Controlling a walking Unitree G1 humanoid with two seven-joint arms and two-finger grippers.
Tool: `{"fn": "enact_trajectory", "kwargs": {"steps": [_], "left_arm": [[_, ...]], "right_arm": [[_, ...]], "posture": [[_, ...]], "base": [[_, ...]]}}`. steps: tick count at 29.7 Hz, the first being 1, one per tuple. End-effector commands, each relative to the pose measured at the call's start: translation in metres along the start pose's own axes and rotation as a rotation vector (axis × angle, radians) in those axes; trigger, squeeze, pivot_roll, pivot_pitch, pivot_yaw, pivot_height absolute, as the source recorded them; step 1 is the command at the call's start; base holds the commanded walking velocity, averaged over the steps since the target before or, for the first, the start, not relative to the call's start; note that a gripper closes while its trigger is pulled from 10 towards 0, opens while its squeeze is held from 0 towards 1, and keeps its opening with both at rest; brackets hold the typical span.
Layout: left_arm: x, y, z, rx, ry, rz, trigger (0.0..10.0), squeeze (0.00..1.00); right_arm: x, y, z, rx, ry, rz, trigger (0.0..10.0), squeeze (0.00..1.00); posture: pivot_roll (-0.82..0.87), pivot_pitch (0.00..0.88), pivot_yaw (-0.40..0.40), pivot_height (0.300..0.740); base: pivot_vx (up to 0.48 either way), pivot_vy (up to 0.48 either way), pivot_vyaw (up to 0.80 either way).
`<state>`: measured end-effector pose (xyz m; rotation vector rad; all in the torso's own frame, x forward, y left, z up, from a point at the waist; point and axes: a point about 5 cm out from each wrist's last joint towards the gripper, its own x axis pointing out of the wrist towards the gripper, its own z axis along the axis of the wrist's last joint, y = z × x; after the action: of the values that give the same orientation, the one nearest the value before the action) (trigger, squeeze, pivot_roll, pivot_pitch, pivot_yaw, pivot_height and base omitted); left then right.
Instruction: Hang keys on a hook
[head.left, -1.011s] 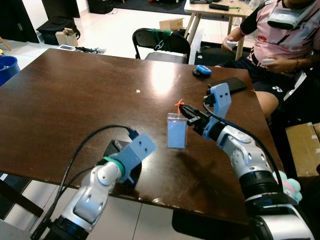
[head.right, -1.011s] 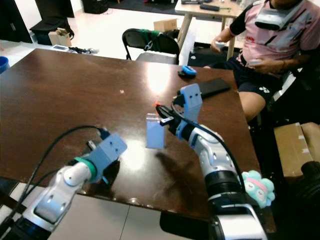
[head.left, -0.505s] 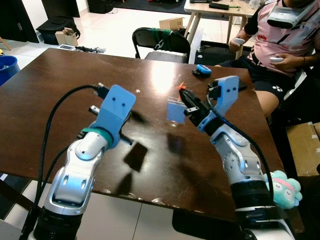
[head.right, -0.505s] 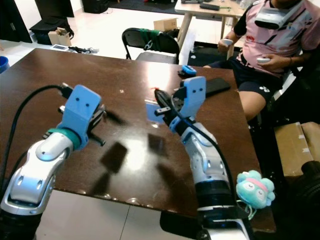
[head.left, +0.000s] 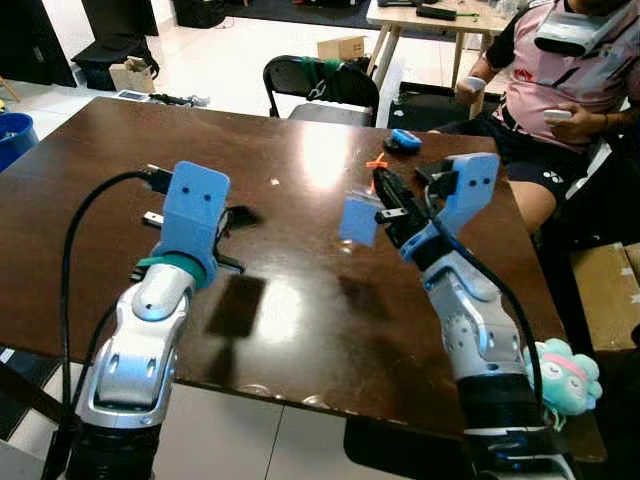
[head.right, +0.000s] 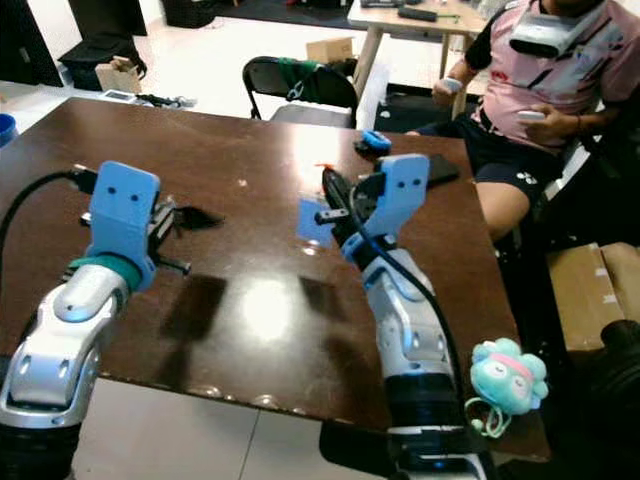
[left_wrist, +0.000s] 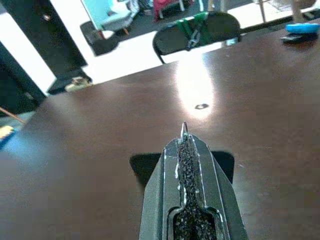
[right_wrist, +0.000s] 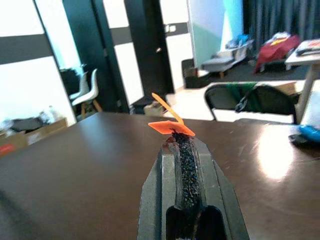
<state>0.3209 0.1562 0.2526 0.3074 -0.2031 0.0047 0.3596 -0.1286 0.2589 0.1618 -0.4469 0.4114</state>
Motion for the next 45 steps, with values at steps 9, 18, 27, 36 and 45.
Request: {"fn": "enact_trajectory", "kwargs": {"steps": [9, 18, 27, 36, 45], "left_arm": [[-0.0005, 0.0048, -0.0017, 0.072, -0.035, 0.051, 10.0, 0.0], [-0.0008, 0.0033, -0.0039, 0.08, -0.034, 0.056, 10.0, 0.0], [-0.0004, 0.0041, -0.0037, 0.081, -0.038, 0.067, 10.0, 0.0], [0.0002, 0.0039, -0.0038, 0.08, -0.039, 0.071, 10.0, 0.0], [0.0007, -0.0011, -0.0023, 0.082, -0.041, 0.049, 10.0, 0.0]], "right_arm": [[-0.0026, 0.004, -0.0045, -0.077, -0.006, 0.011, 10.0, 0.0], [-0.0006, 0.0015, -0.0036, -0.082, -0.012, 0.003, 10.0, 0.0], [0.001, 0.0009, -0.0049, -0.08, -0.003, -0.003, 10.0, 0.0], [0.003, -0.0012, -0.0077, -0.074, 0.021, -0.019, 10.0, 0.0], [0.004, 0.0007, -0.0085, -0.094, 0.03, 0.012, 10.0, 0.0]], "posture": [[0.11, 0.07, 0.068, 0.74], [0.11, 0.074, 0.064, 0.74], [0.11, 0.079, 0.062, 0.74], [0.12, 0.084, 0.058, 0.74], [0.12, 0.086, 0.058, 0.74]], "base": [[-0.24, 0.0, 0.0], [-0.394, 0.0, 0.0], [-0.43, 0.0, 0.0], [-0.424, 0.0, 0.0], [-0.166, 0.0, 0.36]]}}
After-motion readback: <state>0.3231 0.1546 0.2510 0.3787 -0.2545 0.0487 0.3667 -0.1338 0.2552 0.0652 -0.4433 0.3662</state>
